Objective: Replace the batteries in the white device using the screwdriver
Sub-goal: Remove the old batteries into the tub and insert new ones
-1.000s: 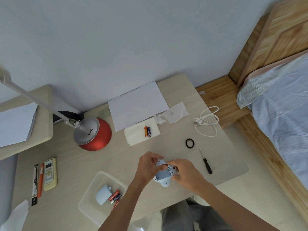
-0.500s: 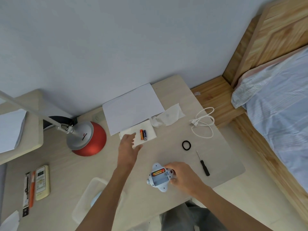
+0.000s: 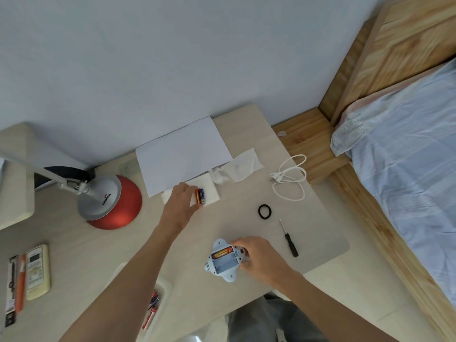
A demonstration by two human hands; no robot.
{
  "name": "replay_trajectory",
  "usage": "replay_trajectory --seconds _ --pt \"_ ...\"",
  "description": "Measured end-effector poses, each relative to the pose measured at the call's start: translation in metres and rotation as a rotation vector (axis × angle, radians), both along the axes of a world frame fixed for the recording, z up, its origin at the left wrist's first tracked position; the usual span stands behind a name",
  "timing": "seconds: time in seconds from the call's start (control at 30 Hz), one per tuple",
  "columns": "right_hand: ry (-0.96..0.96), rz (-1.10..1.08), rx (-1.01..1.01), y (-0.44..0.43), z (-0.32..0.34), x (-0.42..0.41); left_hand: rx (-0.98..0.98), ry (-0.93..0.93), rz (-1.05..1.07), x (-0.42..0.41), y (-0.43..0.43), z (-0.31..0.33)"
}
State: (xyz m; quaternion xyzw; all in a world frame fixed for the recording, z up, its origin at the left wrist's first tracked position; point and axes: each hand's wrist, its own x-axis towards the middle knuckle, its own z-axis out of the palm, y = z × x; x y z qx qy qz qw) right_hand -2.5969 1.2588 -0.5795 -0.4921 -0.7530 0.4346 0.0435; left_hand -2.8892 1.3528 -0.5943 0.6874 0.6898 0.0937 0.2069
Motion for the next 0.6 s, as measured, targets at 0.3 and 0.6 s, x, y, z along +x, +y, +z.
replay_trajectory --seconds 0.3,0.6 --pt "0.006 0.007 0.004 -0.001 -0.005 0.002 -0.047 -0.189 0.317 0.006 -0.033 0.025" --pt "0.007 -0.009 0.003 0.0 -0.005 0.002 -0.01 -0.604 0.622 0.041 -0.13 0.068"
